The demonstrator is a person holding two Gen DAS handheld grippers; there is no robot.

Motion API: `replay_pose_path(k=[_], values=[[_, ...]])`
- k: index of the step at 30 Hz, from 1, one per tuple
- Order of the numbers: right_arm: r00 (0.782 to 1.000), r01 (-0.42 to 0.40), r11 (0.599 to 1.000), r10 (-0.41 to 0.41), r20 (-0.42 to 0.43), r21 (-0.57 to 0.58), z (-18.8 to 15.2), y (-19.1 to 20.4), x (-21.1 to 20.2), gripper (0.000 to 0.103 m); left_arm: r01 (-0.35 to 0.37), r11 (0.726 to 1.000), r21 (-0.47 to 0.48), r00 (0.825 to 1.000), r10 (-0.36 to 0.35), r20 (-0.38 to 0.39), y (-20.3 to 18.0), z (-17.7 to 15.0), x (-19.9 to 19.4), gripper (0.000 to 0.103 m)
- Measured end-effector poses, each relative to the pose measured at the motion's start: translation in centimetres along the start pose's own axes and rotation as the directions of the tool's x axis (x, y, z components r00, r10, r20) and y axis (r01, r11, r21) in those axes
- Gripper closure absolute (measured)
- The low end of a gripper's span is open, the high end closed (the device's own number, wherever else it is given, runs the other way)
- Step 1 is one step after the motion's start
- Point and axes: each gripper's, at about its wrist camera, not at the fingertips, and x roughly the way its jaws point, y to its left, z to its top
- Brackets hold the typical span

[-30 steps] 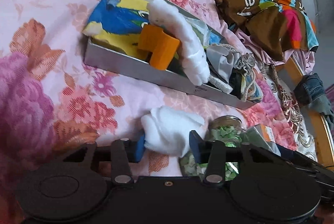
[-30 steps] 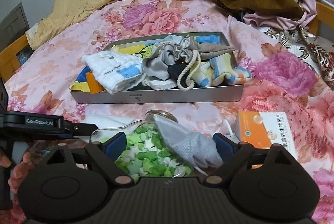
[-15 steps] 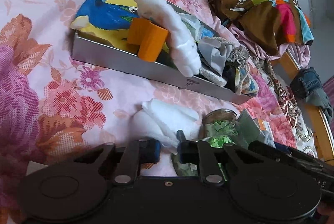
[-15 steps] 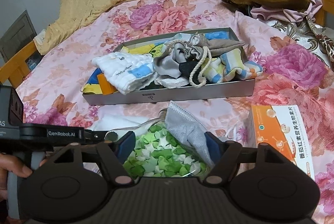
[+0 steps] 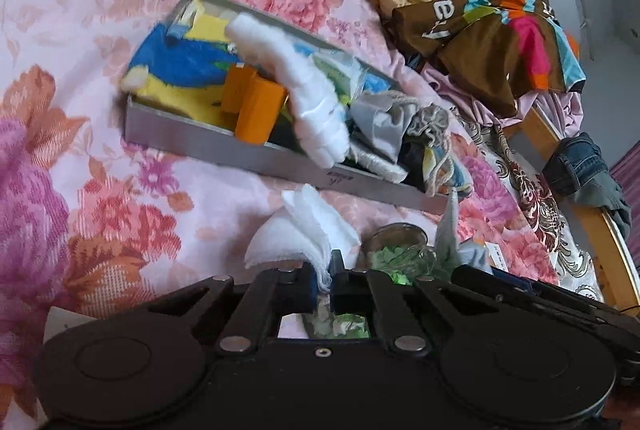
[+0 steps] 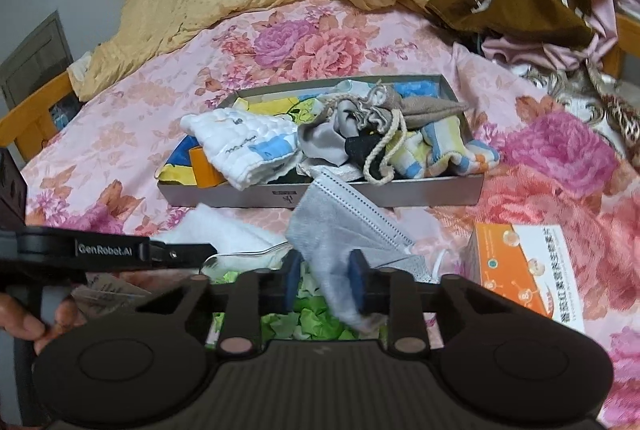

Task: Organize soft objects
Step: 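Lift the grey mask and white cloth and carry both over the tray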

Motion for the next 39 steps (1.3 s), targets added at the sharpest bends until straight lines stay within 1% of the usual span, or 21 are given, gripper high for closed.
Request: replay_pose_path(k=[7, 11, 13, 16, 18, 21, 26, 32, 36, 39], values=[[0.999, -0.014, 0.997, 0.016, 0.034, -0.074, -0.2, 1.0, -0.5, 0.093, -0.016, 0.997, 0.077, 0.998, 0.011, 0.066, -2.0, 0.0, -1.5, 0.099], [0.998, -0.024, 0.995, 0.029, 0.056, -0.100, -0.4, 1.5, -0.7, 0.095, -0.015, 0.995, 0.100, 0.994, 0.005, 0.105, -2.8, 0.3, -2.2, 0.099], [0.996, -0.024, 0.993, 0.033, 0.079, -0.112, -0.3, 1.7, -0.8, 0.096, -0.024, 0.993, 0.112, 0.991, 0.008, 0.137, -3.2, 0.6, -2.7, 0.099], [0.992, -0.022, 0.991, 0.039, 0.120, -0.134, 0.0, 2.2, -0.8, 0.096, -0.047, 0.990, 0.130, 0.981, 0.021, 0.195, -3.5, 1.3, -3.3, 0.099], [0.988, -0.025, 0.988, 0.048, 0.148, -0.153, 0.4, 2.7, -0.7, 0.097, -0.053, 0.991, 0.121, 0.973, 0.024, 0.231, -3.4, 1.7, -3.8, 0.099], [0.980, -0.017, 0.984, 0.051, 0.191, -0.178, 1.2, 3.4, -0.4, 0.097, -0.054, 0.991, 0.122, 0.958, 0.017, 0.287, -3.2, 2.4, -4.5, 0.099], [0.964, -0.020, 0.982, 0.069, 0.258, -0.188, 2.8, 4.2, -0.2, 0.098, -0.079, 0.987, 0.142, 0.932, 0.022, 0.362, -3.1, 3.6, -4.9, 0.099], [0.949, -0.023, 0.986, 0.073, 0.307, -0.164, 5.3, 4.4, 1.7, 0.099, -0.128, 0.982, 0.136, 0.912, 0.063, 0.405, -2.1, 5.4, -4.5, 0.099], [0.936, -0.034, 0.990, 0.080, 0.343, -0.136, 7.3, 4.2, 2.3, 0.099, -0.152, 0.981, 0.119, 0.903, 0.089, 0.420, -1.0, 6.6, -4.1, 0.099], [0.930, -0.036, 0.992, 0.079, 0.359, -0.124, 8.4, 3.9, 2.9, 0.099, -0.168, 0.979, 0.116, 0.897, 0.103, 0.431, -0.5, 7.3, -3.3, 0.099]])
